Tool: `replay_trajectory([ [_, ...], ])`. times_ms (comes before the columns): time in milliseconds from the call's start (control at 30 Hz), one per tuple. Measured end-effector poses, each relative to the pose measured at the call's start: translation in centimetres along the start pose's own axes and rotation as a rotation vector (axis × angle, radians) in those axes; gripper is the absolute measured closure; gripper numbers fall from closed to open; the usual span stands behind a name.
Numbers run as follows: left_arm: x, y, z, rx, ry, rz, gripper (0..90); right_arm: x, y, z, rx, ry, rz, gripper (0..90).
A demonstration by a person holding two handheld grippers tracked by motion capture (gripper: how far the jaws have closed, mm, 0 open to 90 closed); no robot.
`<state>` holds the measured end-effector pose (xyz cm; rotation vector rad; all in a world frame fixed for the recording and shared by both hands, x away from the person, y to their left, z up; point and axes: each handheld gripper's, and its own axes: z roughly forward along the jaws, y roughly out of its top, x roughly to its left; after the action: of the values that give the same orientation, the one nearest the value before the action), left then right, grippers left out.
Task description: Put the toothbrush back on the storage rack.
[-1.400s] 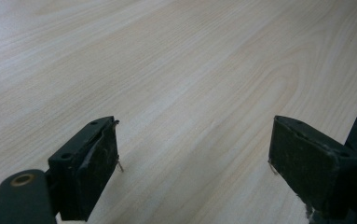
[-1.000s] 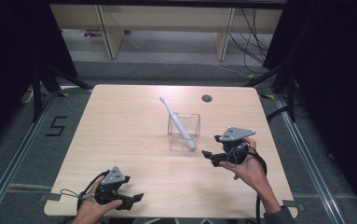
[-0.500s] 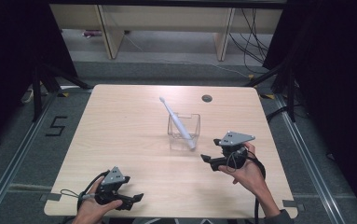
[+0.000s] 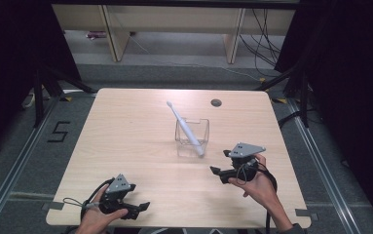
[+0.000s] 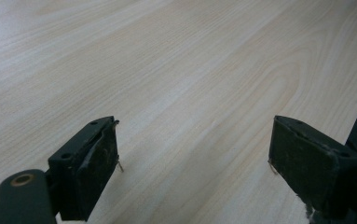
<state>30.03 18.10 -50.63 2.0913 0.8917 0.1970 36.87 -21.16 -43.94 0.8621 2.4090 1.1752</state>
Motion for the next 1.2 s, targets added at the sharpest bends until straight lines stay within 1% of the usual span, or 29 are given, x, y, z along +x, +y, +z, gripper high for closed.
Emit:
replay_trajectory([
  [33,0.0,0.0,0.0,0.003,0.000,0.001,14.9,0.0,0.0,0.0,0.001,0.001,0.005,24.1],
  [67,0.0,0.0,0.0,0.000,0.000,-0.001,14.9,0.0,-0.1,-0.1,-0.006,-0.009,-0.006,24.1],
  [133,0.0,0.0,0.0,0.002,-0.001,-0.002,14.9,0.1,-0.3,-0.2,0.008,0.003,0.012,24.1],
  [167,0.0,0.0,0.0,0.003,-0.001,-0.002,14.9,0.1,-0.4,-0.2,0.003,0.001,0.002,24.1],
  [200,0.0,0.0,0.0,0.005,-0.001,0.002,14.9,0.1,-0.5,-0.3,0.000,-0.014,0.011,23.9],
  [233,0.0,0.0,0.0,0.004,-0.001,0.001,14.9,0.1,-0.6,-0.3,0.003,-0.002,0.011,23.7],
  [267,0.1,0.0,0.0,0.016,0.000,0.013,14.9,0.2,-0.8,-0.4,0.013,-0.001,0.031,23.7],
  [300,0.1,0.0,0.0,0.015,0.001,0.011,14.9,0.0,-1.0,-0.4,0.002,-0.016,0.002,23.7],
  [333,0.0,0.0,0.0,0.004,0.001,-0.005,14.9,0.1,-1.1,-0.4,0.002,-0.013,0.009,23.7],
  [367,0.1,0.0,-0.1,0.014,0.004,0.008,14.9,0.2,-1.3,-0.4,0.016,-0.008,0.028,23.6],
  [400,0.2,0.0,-0.1,0.007,0.004,0.006,14.9,0.2,-1.5,-0.4,0.017,-0.002,0.028,23.7],
  [433,0.1,0.0,0.0,0.003,0.003,-0.003,14.9,0.1,-1.6,-0.4,0.017,-0.008,0.012,23.6],
  [500,0.0,0.0,0.0,0.002,0.000,-0.004,14.9,0.2,-2.0,-0.4,0.021,-0.005,0.027,23.6],
  [533,0.0,0.0,0.0,0.002,0.000,-0.004,14.9,0.5,-2.2,-0.4,0.032,-0.003,0.054,23.7],
  [567,0.0,0.0,0.0,0.003,0.001,-0.004,14.9,0.2,-2.3,-0.4,0.022,-0.005,0.013,23.6],
  [600,0.0,0.0,0.0,0.003,0.000,-0.003,14.9,0.3,-2.5,-0.4,0.033,-0.001,0.043,23.6],
  [633,0.1,0.0,0.0,0.002,0.000,-0.004,14.9,0.3,-2.6,-0.4,0.035,0.009,0.029,23.6],
  [667,0.1,0.0,-0.1,0.015,0.003,0.008,14.9,0.3,-2.7,-0.4,0.038,0.003,0.036,23.5],
  [700,0.2,0.0,-0.1,0.012,0.004,0.004,14.9,0.2,-2.8,-0.4,0.034,0.006,0.028,23.5],
  [733,0.2,0.0,0.0,0.012,0.004,0.002,14.9,0.3,-2.9,-0.5,0.032,0.003,0.043,23.5],
  [767,0.2,0.0,0.0,0.014,0.002,0.004,14.9,0.2,-3.0,-0.5,0.030,-0.001,0.028,23.5],
  [867,0.2,0.0,0.0,0.014,0.002,0.005,14.9,0.2,-3.3,-0.5,0.040,0.009,0.050,23.4],
  [900,0.2,0.0,0.0,0.012,0.004,0.004,14.9,0.2,-3.5,-0.5,0.040,0.008,0.041,23.4],
  [933,0.2,0.0,0.0,0.011,0.003,-0.001,14.9,0.2,-3.5,-0.6,0.046,0.009,0.047,23.4],
  [967,0.2,0.0,0.0,0.010,0.003,0.000,14.9,0.2,-3.7,-0.5,0.038,0.009,0.045,23.2],
  [1067,0.2,0.0,0.0,0.015,0.003,0.006,14.9,0.3,-3.9,-0.7,0.049,0.008,0.063,23.2],
  [1100,0.1,0.0,0.0,0.006,0.002,-0.005,14.9,0.3,-4.0,-0.7,0.060,0.008,0.067,23.0],
  [1133,0.2,0.0,0.0,0.017,0.011,0.008,14.9,0.2,-4.1,-0.7,0.047,0.000,0.043,23.1],
  [1200,0.2,0.0,-0.1,0.017,0.003,0.008,14.9,0.3,-4.2,-0.8,0.046,0.012,0.058,23.0],
])
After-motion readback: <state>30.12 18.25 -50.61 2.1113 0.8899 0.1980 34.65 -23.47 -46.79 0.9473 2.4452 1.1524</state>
